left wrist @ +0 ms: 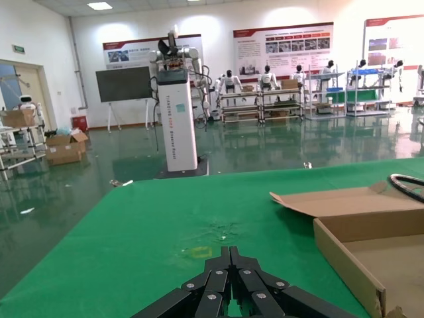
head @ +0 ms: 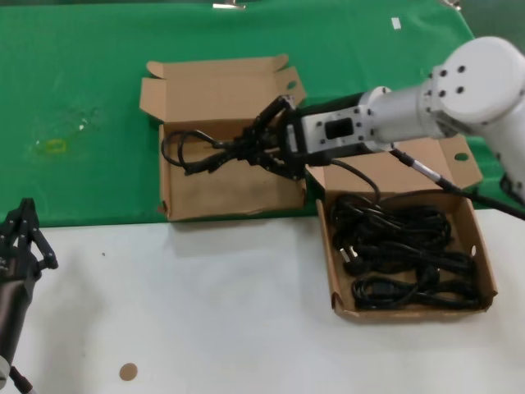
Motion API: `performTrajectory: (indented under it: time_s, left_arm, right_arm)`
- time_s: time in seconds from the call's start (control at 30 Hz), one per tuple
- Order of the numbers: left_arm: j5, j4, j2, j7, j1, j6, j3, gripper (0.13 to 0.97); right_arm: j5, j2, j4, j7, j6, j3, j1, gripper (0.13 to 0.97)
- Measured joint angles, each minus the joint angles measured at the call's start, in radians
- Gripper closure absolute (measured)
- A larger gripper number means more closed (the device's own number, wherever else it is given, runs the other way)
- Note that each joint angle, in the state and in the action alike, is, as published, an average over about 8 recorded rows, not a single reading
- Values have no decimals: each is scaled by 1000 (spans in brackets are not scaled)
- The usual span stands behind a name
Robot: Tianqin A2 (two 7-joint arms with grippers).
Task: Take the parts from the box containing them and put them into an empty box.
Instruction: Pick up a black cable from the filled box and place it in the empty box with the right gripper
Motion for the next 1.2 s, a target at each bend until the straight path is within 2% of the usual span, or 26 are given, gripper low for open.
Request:
performTrajectory:
  time_s: [0.43,1.2]
  left_arm:
    - [0,0,0,0,0,0,0,945]
    - [0,0,0,0,0,0,0,945]
  right_arm:
    - [12,-122,-254,-131,80,-3,70,855]
    - [27,-181,-435,-257,106,7,124,856]
